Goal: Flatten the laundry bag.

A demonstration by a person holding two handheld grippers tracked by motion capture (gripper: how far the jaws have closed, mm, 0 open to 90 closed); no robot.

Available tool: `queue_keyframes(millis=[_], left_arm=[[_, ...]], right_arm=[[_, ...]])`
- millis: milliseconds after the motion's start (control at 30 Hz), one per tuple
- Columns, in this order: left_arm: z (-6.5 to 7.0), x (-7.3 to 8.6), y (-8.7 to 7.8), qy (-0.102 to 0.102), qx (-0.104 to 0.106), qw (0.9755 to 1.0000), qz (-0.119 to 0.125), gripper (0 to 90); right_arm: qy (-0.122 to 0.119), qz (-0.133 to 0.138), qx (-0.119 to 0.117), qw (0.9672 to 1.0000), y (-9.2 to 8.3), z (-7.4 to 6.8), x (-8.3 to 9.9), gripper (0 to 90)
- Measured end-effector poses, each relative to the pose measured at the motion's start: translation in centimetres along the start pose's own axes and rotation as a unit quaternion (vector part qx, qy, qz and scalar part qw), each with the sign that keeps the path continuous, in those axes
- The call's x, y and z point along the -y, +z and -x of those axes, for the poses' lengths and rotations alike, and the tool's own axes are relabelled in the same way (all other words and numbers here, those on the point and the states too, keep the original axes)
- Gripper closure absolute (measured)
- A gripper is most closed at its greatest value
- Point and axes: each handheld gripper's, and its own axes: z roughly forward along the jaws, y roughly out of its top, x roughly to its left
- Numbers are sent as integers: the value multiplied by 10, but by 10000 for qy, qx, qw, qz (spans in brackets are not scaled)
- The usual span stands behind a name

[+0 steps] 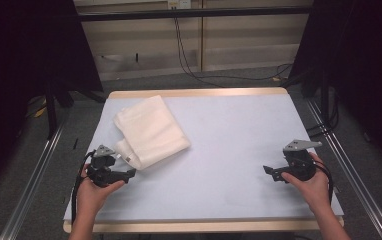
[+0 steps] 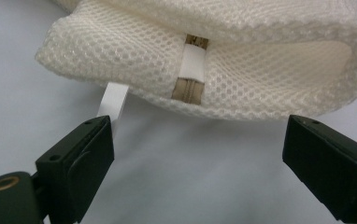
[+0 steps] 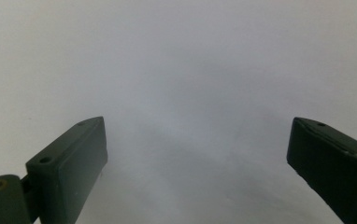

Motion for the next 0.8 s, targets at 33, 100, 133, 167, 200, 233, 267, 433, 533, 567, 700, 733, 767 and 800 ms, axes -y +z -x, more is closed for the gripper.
queue_keyframes(millis=[33,100,133,167,200,233,267,433,533,567,700,733,767,800], left_arm=[[0,-1,1,29,-16,10000,-18,95],[0,-1,2,-1,7,10000,-27,97],[0,-2,3,14,-2,10000,-29,97],[-1,-2,3,40,-10,10000,-50,101],[-2,-2,3,0,48,10000,-55,104],[-2,-2,4,-5,41,10000,-67,104],[-3,-2,4,-40,71,9999,-80,110],[-4,-5,6,-74,33,10000,-25,132],[-5,-6,7,-65,56,10000,-48,140],[-6,-7,6,-53,41,10000,-60,144],[-6,-9,6,-89,19,10000,-27,158],[-7,-9,6,-89,2,10000,-26,159],[-7,-9,6,-112,8,9999,-40,159],[-7,-9,6,-157,5,9999,-10,161]], right_arm=[[31,-40,40,10000,-1,0,1,44],[52,-74,6,10000,0,0,2,45],[52,-74,6,10000,0,0,2,45],[27,-85,47,9999,0,-1,2,45],[3,-95,19,10000,1,-2,2,45],[3,-95,19,10000,1,-2,2,45],[-31,-118,10,9999,2,-3,1,45],[-62,-133,-7,9999,3,-5,1,50],[-56,-150,2,9999,3,-5,1,50],[-38,-142,-11,9999,3,-5,2,50],[-49,-135,-50,9999,2,-4,3,50],[-17,-149,-13,9999,2,-4,3,51],[-17,-149,-13,9999,2,-4,3,51],[-49,-144,-1,9999,2,-4,4,51]])
